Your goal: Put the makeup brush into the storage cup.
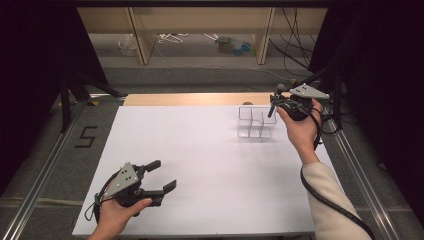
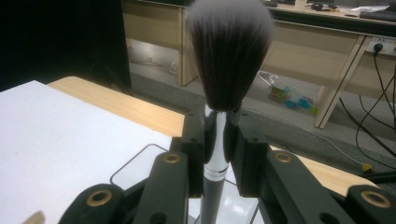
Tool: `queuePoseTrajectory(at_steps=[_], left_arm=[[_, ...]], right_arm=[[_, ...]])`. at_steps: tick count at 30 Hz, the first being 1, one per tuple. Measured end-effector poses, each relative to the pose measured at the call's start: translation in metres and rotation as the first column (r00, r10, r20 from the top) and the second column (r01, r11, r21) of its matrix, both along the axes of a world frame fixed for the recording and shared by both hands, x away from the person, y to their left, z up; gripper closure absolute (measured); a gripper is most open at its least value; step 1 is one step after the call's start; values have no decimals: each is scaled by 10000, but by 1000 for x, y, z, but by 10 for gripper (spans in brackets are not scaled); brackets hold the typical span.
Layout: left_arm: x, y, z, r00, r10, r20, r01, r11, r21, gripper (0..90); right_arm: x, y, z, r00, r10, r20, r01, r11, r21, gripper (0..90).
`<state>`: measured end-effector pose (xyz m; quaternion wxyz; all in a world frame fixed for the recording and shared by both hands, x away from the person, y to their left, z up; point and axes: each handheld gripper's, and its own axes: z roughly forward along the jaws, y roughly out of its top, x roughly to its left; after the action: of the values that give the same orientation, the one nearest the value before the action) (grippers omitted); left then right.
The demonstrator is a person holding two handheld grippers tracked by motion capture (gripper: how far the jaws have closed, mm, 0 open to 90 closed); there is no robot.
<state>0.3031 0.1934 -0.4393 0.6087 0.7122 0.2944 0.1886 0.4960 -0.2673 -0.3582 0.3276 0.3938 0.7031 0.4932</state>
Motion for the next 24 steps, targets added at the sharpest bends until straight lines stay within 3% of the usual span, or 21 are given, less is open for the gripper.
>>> queuePoseTrajectory(at_steps=[9, 13, 24], left_arm=[[0, 0, 0, 10000, -2, 3, 2, 10000, 5, 162], [0, 0, 0, 10000, 4, 6, -4, 10000, 7, 162], [0, 0, 0, 10000, -3, 11, 3, 10000, 16, 162]], right_arm=[[0, 0, -1, 9998, -50, -189, 50, 10000, 9, 774], [2, 0, -2, 10000, -73, -10, 73, 10000, -57, 774], [4, -1, -6, 9998, -150, -129, 150, 9999, -11, 774]])
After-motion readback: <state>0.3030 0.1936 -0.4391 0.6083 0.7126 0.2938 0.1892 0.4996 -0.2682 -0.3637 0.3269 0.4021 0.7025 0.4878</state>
